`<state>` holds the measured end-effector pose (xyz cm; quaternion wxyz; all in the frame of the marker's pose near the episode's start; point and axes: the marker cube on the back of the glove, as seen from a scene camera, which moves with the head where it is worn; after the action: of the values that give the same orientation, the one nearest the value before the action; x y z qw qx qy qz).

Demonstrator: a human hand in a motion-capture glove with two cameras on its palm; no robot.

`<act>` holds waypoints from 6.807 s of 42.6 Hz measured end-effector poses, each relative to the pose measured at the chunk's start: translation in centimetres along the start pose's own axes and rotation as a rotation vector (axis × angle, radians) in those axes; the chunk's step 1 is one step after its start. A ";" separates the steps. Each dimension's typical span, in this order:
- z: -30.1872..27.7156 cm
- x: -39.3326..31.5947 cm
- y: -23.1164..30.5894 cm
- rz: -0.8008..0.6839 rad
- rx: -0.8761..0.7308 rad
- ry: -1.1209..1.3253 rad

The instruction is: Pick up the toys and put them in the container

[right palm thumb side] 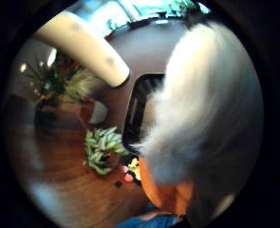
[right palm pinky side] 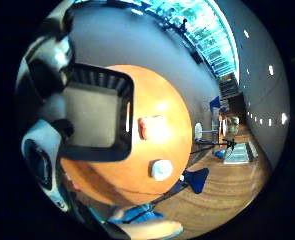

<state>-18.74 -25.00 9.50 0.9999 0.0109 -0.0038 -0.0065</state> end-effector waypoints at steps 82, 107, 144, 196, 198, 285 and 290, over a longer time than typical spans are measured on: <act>18.1 28.0 33.8 0.211 -0.453 0.091; 10.8 26.2 29.8 0.224 -0.193 0.229; -6.4 6.6 2.9 0.041 0.103 -0.021; 4.5 18.4 2.3 0.114 -0.229 0.167; 5.9 20.3 3.0 0.145 -0.253 0.170; -4.9 9.1 -1.7 0.296 0.120 0.104; -4.6 7.1 -0.4 0.182 0.147 -0.054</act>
<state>-11.64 -25.44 4.95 0.9924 0.0836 -0.0321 0.0845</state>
